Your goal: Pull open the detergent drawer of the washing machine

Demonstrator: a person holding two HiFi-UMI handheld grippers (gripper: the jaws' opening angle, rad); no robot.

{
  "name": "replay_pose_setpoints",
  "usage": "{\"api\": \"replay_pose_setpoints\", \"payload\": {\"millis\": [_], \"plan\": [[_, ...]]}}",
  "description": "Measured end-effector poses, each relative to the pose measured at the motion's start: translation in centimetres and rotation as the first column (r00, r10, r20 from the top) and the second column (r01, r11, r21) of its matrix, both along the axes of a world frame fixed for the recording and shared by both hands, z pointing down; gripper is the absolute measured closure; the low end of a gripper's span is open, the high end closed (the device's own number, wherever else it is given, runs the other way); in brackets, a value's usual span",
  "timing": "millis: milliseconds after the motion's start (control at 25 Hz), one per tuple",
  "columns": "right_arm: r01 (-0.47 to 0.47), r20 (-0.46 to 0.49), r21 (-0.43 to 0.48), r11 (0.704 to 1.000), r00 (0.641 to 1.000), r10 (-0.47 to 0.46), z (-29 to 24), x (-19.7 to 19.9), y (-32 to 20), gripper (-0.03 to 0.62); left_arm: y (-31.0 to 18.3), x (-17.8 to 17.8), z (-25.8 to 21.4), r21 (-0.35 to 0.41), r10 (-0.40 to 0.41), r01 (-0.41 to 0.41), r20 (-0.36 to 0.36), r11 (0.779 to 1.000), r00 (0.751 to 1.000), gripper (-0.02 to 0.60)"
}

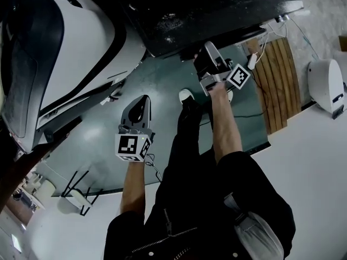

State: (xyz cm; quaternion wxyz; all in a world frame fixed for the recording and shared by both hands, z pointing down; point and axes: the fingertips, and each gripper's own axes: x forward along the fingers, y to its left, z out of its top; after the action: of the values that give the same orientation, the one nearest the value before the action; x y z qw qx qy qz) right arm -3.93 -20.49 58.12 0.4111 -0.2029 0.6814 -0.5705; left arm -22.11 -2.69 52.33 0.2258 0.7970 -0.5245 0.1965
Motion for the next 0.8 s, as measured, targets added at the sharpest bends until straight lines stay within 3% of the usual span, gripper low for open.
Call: {"api": "replay_pose_setpoints", "payload": {"millis": [160, 320, 440, 560, 600, 800], "plan": [[0.018, -0.018, -0.010, 1.000, 1.000, -0.019, 0.2, 0.0, 0.2, 0.281, -0.7, -0.3, 0.6, -0.009, 0.002, -0.002, -0.004, 1.000, 1.000, 0.564], [-0.010, 0.003, -0.013, 1.000, 1.000, 0.011, 0.4, 0.2, 0.4, 0.342, -1.2, -0.7, 1.3, -0.029, -0.001, 0.000, -0.007, 1.000, 1.000, 0.564], [-0.050, 0.024, 0.040, 0.998, 0.998, 0.050, 0.0, 0.1, 0.1, 0.335, -1.6, -1.1, 1.5, -0.032, -0.004, 0.004, -0.007, 0.999, 1.000, 0.563], [-0.055, 0.028, 0.097, 0.994, 0.998, 0.053, -0.6, -0.4, -0.1, 0.261, -1.8, -1.5, 1.5, -0.034, -0.012, 0.012, -0.008, 0.999, 1.000, 0.563], [-0.055, 0.029, 0.106, 0.993, 0.998, 0.053, -0.7, -0.5, -0.1, 0.284, -1.7, -1.6, 1.5, -0.037, -0.013, 0.012, -0.008, 0.999, 1.000, 0.563], [-0.092, 0.021, 0.098, 0.991, 0.996, 0.090, -0.9, -0.5, -0.3, 0.264, -1.3, -1.2, 2.1, -0.054, -0.002, 0.002, -0.004, 0.999, 1.000, 0.563]]}}
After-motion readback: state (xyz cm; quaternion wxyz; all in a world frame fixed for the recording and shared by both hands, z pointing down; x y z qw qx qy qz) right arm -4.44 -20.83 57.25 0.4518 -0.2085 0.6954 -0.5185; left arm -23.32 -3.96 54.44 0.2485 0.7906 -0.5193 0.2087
